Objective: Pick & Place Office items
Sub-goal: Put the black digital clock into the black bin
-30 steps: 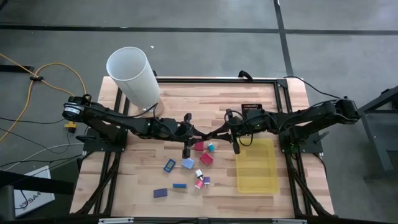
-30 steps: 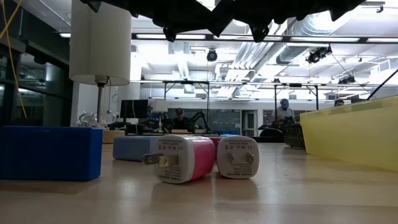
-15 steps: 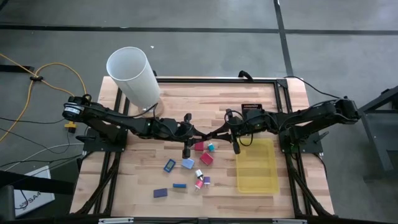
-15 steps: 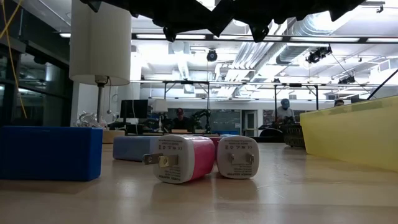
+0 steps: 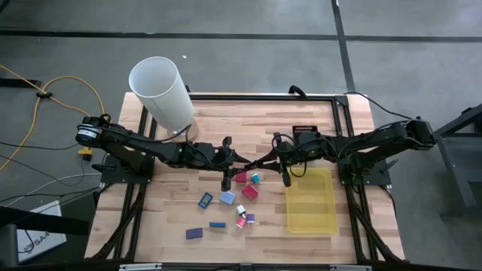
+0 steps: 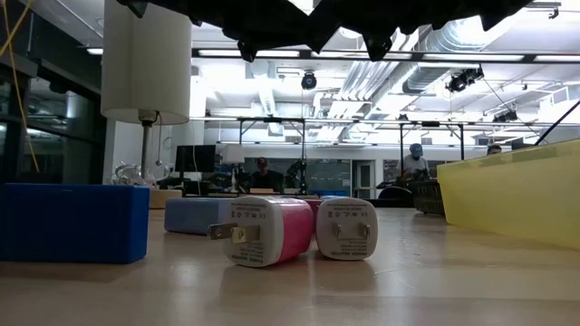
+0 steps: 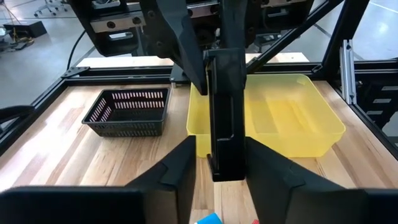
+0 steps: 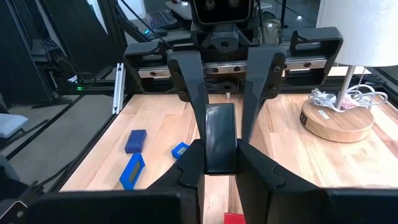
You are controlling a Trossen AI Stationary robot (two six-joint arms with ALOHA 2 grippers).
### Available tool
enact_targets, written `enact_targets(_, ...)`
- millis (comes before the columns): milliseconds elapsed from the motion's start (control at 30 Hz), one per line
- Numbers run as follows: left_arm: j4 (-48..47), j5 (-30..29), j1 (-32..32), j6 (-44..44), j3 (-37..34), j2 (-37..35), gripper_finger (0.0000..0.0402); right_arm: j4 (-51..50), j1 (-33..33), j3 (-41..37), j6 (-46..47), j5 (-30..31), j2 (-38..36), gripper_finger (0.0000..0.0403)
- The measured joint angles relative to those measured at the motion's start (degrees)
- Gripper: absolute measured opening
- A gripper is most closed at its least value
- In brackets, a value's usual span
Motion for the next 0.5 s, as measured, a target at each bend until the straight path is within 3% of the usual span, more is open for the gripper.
enact_targets(233, 0.0, 0.1, 0.0, 0.2, 0.0, 0.0, 0.0157, 0.0, 0.0, 0.0, 0.0, 0.0, 0.0, 0.0054)
enact_targets(500, 0.0, 0.2, -0.2, 0.2, 0.0, 0.0, 0.0161, 0.0, 0.0, 0.0, 0.0, 0.1, 0.0, 0.0054)
